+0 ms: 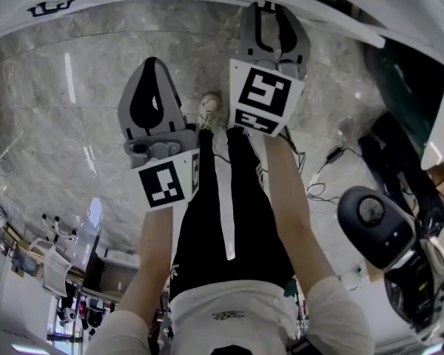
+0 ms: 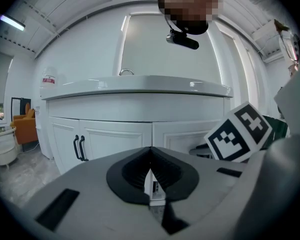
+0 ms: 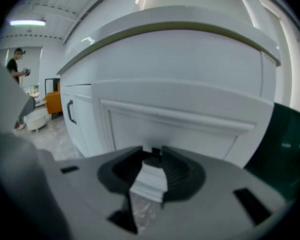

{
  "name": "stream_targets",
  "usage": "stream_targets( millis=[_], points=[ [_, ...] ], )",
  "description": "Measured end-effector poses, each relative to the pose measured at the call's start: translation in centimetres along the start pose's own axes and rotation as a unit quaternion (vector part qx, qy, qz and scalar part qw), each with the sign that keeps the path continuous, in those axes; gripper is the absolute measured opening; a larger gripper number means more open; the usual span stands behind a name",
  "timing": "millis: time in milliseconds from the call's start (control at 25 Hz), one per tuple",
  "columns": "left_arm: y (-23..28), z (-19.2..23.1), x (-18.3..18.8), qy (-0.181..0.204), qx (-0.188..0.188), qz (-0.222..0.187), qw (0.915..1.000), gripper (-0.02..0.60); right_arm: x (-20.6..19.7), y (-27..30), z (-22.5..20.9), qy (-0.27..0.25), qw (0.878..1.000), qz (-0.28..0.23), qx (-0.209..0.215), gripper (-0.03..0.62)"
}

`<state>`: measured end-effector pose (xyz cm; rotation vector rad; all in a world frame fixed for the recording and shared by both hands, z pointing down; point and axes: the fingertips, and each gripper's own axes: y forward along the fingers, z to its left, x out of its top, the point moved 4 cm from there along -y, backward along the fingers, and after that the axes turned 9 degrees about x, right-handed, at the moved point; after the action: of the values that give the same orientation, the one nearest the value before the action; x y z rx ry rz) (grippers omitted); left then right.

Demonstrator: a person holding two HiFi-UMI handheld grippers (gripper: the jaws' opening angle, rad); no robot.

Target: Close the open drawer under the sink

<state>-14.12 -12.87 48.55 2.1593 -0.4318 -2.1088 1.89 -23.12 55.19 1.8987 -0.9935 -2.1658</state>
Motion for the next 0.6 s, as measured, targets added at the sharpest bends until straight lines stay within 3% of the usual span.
stream_targets(
  millis=[600],
  points=[
    [1.6, 0.7, 0.1, -0.005, 0.008, -0.002, 1.0000, 0.020, 0.7, 1.8, -0.9, -0.020, 1.000, -0.006, -0.010, 0.141]
  ],
)
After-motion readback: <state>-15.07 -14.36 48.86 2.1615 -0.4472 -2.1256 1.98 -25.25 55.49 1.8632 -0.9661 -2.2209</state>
